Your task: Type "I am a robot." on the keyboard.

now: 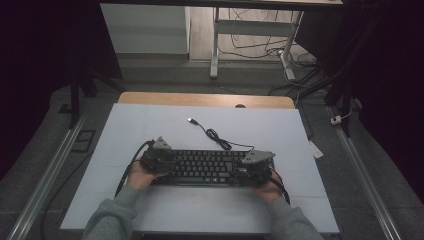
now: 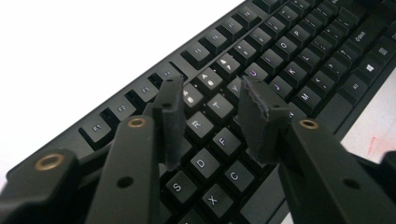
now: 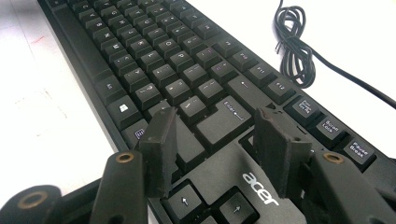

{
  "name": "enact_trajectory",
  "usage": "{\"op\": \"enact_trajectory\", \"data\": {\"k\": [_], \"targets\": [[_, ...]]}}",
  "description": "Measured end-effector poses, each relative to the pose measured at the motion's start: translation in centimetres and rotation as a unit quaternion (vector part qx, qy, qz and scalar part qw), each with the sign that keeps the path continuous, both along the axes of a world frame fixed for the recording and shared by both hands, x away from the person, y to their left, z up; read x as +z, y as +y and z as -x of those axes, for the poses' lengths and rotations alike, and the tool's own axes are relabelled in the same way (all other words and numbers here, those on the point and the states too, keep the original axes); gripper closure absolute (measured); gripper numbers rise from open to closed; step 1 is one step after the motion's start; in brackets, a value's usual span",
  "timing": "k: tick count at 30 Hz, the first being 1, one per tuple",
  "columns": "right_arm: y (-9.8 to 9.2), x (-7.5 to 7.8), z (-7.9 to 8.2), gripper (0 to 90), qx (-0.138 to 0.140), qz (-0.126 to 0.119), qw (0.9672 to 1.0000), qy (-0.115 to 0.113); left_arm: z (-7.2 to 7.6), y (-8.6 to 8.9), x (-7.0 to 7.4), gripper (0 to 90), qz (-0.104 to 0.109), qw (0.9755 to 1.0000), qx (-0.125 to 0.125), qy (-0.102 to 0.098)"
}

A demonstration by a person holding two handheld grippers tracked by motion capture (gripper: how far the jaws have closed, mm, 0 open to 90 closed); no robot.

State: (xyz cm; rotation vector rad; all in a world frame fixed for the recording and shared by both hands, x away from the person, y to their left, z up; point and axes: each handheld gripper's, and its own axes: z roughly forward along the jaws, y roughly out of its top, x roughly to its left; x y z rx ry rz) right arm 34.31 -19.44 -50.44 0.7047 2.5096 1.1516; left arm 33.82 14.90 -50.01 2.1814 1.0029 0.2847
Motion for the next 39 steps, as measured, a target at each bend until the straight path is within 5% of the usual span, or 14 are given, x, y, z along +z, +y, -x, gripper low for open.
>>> {"op": "enact_trajectory", "data": {"k": [8, 26, 39], "targets": [[0.0, 0.0, 0.0, 50.0, 0.0, 0.0, 1.0, 0.001, 0.6, -0.2, 0.2, 88.2, 0.002, 0.999, -0.043, 0.009], [0.0, -0.1, -0.1, 50.1, -0.002, 0.002, 1.0, 0.002, 1.5, -2.3, -0.7, 88.8, -0.019, 0.9922, -0.117, 0.037], [0.0, -0.2, -0.1, 50.1, -0.002, 0.002, 1.0, 0.003, 1.6, -2.6, -1.1, 88.8, -0.029, 0.99, -0.129, 0.048]]}}
